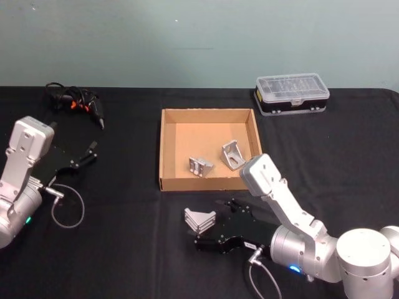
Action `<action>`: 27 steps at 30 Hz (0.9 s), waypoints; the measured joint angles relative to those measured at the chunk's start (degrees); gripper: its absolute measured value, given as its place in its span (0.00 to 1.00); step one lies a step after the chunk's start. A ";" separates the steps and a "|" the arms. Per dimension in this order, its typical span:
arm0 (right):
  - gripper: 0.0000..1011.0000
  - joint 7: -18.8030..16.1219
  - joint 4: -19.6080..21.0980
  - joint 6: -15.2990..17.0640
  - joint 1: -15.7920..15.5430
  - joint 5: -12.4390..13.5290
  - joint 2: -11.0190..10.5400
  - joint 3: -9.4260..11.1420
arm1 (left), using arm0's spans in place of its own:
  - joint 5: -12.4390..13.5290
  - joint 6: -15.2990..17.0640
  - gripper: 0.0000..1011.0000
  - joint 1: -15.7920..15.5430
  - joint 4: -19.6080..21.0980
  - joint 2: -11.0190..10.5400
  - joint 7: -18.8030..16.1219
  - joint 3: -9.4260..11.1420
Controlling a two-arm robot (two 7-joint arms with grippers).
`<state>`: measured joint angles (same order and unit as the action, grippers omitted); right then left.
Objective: Use one hand to pick up the angle iron from the table and place it into the box.
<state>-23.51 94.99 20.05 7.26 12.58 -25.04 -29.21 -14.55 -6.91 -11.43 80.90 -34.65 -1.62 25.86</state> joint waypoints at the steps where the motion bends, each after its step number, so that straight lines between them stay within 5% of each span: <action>1: 0.99 0.04 -0.37 0.15 0.24 -0.15 0.36 -0.09 | 0.00 0.00 0.99 0.00 0.00 0.00 0.00 0.00; 27: 0.99 0.55 -3.21 1.65 1.62 -1.99 3.36 -0.17 | 0.00 0.00 0.99 0.00 0.00 0.00 0.00 0.00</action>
<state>-22.97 91.78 21.70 8.88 10.59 -21.69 -29.38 -14.55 -6.91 -11.43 80.90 -34.65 -1.62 25.86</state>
